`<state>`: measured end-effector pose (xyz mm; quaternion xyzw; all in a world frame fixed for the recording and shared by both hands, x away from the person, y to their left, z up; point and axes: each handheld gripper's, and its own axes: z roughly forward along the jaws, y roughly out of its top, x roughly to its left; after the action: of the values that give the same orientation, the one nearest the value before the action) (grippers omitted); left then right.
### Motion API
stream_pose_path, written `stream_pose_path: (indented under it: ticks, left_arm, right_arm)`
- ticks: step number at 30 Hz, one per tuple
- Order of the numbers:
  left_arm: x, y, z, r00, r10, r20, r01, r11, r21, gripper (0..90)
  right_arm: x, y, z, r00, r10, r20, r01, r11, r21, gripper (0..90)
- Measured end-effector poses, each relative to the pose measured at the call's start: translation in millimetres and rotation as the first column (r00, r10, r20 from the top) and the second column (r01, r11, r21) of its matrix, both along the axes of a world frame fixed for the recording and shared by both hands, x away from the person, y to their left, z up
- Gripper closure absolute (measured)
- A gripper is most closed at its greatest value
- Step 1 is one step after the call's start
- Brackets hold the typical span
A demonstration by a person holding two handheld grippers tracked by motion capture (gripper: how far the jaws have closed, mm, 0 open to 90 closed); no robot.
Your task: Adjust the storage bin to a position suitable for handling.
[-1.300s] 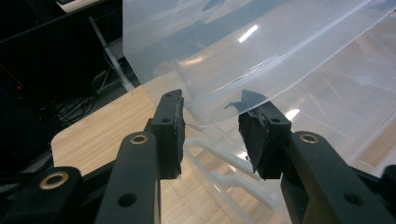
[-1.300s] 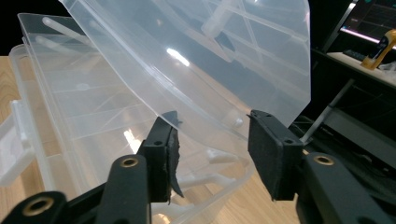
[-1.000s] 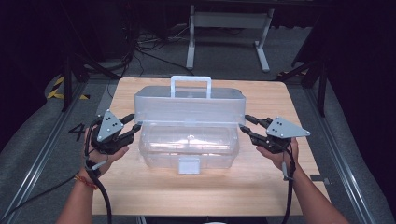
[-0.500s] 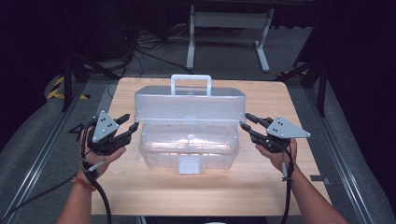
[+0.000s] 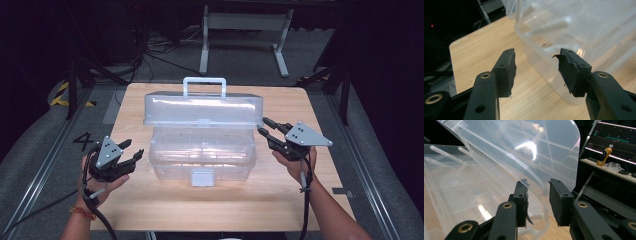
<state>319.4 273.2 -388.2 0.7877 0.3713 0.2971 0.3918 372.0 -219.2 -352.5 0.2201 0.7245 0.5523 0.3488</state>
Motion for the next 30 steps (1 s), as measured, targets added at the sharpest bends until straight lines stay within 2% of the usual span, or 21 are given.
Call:
stream_pose_path:
  ticks: [4, 9, 14, 17, 21, 22, 24, 26, 27, 30]
  left_arm:
    - [-3.6, 6.0, -15.0, 0.9987, 0.01, -0.05, -0.009, 0.9998, 0.016, 46.0]
    - [-7.6, 9.7, -34.2, 0.9925, 0.0, -0.122, 0.005, 0.999, 0.043, 43.8]
    - [-10.2, 13.7, -49.2, 0.9845, -0.018, -0.174, 0.023, 0.9994, 0.027, 42.9]
    - [-10.7, 13.8, -57.0, 0.9804, -0.018, -0.196, 0.024, 0.9993, 0.028, 42.5]
    - [-9.6, 13.5, -66.8, 0.9767, -0.027, -0.213, 0.03, 0.9995, 0.008, 42.0]
    - [-10.0, 13.3, -69.3, 0.9731, -0.022, -0.229, 0.026, 0.9996, 0.014, 42.0]
    - [-9.7, 13.6, -72.2, 0.9728, -0.025, -0.23, 0.03, 0.9993, 0.021, 42.3]
    - [-9.9, 13.7, -75.6, 0.9689, -0.02, -0.247, 0.026, 0.9994, 0.021, 42.9]
    - [-9.9, 13.9, -75.7, 0.9681, -0.02, -0.25, 0.027, 0.9993, 0.025, 43.5]
    - [-9.5, 13.6, -77.4, 0.9688, -0.023, -0.247, 0.023, 0.9997, -0.004, 44.3]
  right_arm:
    - [1.5, 0.6, 0.7, 0.9999, -0.011, 0.008, 0.011, 1.0, 0.005, 69.8]
    - [2.7, 3.1, 1.6, 0.9992, -0.036, 0.016, 0.036, 0.999, 0.024, 71.0]
    - [5.4, 6.5, 3.4, 0.9975, -0.067, 0.02, 0.067, 0.997, 0.044, 72.6]
    - [6.1, 8.0, 4.1, 0.9963, -0.084, 0.021, 0.082, 0.995, 0.049, 73.1]
    - [7.0, 9.8, 4.8, 0.9946, -0.1, 0.029, 0.098, 0.994, 0.049, 73.8]
    - [7.2, 10.2, 5.1, 0.9941, -0.104, 0.03, 0.103, 0.994, 0.048, 74.0]
    - [7.6, 10.6, 5.2, 0.9937, -0.108, 0.03, 0.107, 0.993, 0.052, 74.1]
    - [8.5, 11.3, 5.5, 0.9927, -0.116, 0.034, 0.114, 0.992, 0.052, 74.5]
    - [8.7, 11.8, 5.8, 0.9923, -0.119, 0.033, 0.117, 0.992, 0.055, 74.5]
    - [9.3, 12.3, 6.2, 0.9921, -0.121, 0.034, 0.119, 0.991, 0.053, 74.5]
